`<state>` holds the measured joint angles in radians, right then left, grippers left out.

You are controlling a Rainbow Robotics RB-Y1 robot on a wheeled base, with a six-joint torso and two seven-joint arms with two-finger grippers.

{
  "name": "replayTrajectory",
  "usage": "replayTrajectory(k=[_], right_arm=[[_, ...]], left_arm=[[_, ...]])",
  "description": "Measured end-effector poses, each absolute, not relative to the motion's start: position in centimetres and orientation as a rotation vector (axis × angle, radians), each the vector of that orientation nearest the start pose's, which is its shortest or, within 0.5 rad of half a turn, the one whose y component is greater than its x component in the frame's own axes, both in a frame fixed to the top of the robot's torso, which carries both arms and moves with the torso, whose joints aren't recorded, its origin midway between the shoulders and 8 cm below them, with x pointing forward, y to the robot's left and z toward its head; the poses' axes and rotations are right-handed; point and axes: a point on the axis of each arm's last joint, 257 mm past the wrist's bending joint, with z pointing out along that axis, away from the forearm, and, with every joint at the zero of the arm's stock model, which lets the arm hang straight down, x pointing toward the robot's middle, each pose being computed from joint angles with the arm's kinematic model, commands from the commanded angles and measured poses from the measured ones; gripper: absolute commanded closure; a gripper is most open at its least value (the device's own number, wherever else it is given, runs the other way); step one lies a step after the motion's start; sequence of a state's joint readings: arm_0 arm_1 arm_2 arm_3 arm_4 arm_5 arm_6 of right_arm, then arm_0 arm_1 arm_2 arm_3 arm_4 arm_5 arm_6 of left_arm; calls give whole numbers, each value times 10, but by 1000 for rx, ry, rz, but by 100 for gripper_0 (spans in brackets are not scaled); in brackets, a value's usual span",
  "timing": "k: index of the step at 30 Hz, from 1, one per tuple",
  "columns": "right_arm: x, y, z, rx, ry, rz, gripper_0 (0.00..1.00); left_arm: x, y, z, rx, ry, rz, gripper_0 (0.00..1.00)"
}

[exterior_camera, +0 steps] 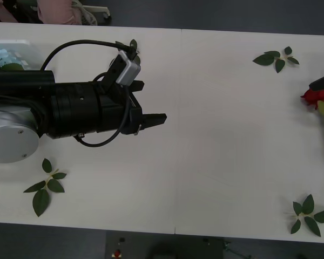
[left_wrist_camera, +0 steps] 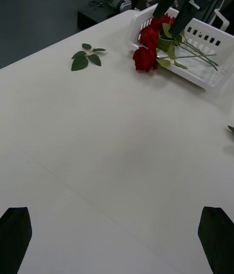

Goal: Put the red flowers into the right box and the blue flowers into the left box

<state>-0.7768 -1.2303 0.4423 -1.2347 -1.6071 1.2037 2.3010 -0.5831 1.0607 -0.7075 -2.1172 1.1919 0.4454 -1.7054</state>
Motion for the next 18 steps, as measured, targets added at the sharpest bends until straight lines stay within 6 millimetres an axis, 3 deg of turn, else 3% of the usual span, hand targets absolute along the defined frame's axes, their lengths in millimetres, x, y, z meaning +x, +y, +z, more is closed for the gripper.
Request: replayTrajectory(k=[3, 8, 12, 15, 18], right_arm=[[517, -311, -89, -1049, 2193, 340, 5], [479, -241, -49, -1212, 1974, 451, 3], [459, -202, -33, -1145, 1858, 518, 0], [442, -185, -39, -1089, 1838, 584, 0], [428, -182, -54, -1101, 1862, 619, 0]], left_arm=[[429, 26, -98, 1064, 1648, -593, 0], [429, 26, -98, 1064, 1648, -593, 0], [429, 26, -98, 1064, 1648, -593, 0], [429, 26, -98, 1064, 1648, -593, 0], [429, 26, -98, 1064, 1648, -593, 0]])
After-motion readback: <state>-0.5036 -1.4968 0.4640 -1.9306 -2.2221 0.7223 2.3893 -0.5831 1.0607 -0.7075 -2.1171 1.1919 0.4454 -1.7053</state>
